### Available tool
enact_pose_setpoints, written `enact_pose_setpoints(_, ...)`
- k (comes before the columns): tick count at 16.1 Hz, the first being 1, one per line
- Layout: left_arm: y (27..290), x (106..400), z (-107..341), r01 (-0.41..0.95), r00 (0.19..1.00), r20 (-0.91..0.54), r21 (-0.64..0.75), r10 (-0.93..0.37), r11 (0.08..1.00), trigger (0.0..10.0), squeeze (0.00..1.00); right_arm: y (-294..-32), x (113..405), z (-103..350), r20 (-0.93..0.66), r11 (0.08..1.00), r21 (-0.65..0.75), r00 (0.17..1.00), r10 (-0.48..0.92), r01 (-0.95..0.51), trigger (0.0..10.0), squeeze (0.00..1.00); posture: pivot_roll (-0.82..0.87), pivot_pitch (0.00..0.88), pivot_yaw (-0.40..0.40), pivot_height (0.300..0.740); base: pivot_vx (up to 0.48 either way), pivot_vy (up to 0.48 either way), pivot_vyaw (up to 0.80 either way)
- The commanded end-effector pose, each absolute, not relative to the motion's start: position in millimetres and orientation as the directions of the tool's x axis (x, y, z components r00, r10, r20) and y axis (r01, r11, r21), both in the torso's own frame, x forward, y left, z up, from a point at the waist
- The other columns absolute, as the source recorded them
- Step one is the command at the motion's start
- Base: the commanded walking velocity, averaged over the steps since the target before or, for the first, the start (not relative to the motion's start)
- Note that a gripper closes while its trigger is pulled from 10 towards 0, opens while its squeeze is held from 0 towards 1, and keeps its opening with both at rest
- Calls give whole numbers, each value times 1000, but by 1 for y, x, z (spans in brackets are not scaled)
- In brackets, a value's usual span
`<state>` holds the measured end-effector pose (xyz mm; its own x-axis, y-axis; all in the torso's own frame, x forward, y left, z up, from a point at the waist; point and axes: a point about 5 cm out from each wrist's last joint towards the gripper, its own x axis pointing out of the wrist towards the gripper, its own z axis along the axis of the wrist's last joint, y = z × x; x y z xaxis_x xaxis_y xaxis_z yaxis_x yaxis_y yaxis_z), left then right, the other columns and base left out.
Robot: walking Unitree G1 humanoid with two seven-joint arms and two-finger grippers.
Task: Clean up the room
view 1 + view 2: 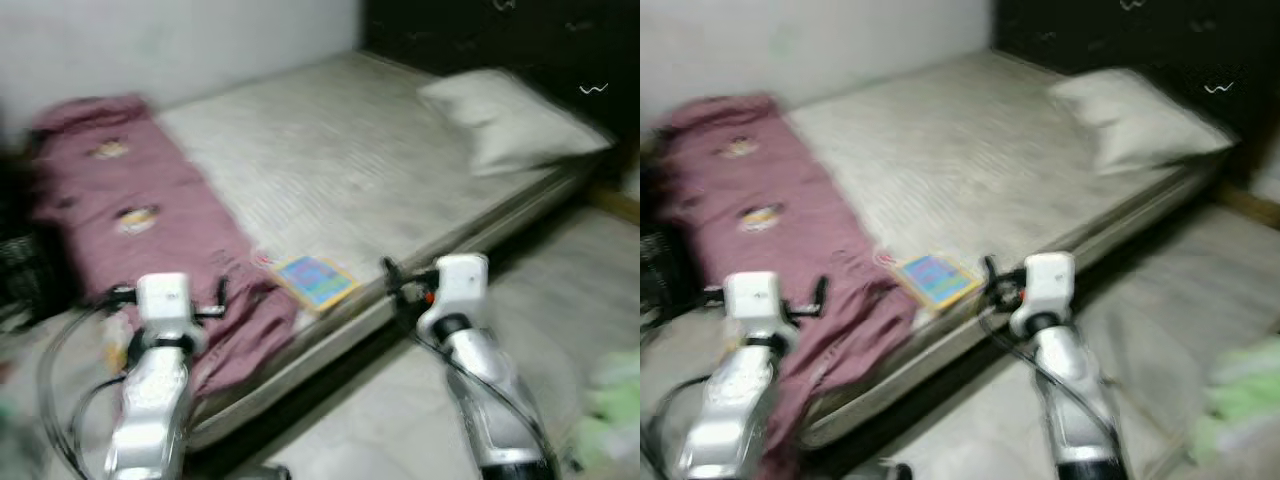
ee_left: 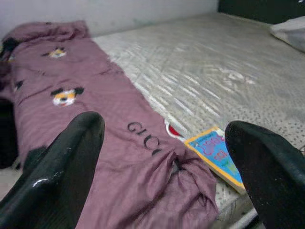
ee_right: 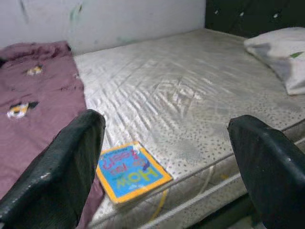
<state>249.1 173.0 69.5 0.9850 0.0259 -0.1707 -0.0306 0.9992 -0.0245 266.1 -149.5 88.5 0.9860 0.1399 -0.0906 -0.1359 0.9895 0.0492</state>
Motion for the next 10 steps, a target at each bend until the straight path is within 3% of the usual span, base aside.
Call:
enact_pose_setpoints(1,180,250,70,-47,984,-172,-8,45,999,10000,0,-144,268,90,-81,987,62,985,152,-147,10000,0,11,0,23,740,0,0,800)
enact_pose_setpoints(8,179,251,76,-25,989,-148,35,30,999,10000,0,-144,269,91,-79,987,53,985,155,-151,10000,0,9,0,19,740,0,0,790)
enact_pose_setpoints(10,179,251,76,-31,989,-146,34,35,999,10000,0,-143,269,92,-73,987,46,985,155,-152,10000,0,8,0,18,740,0,0,0)
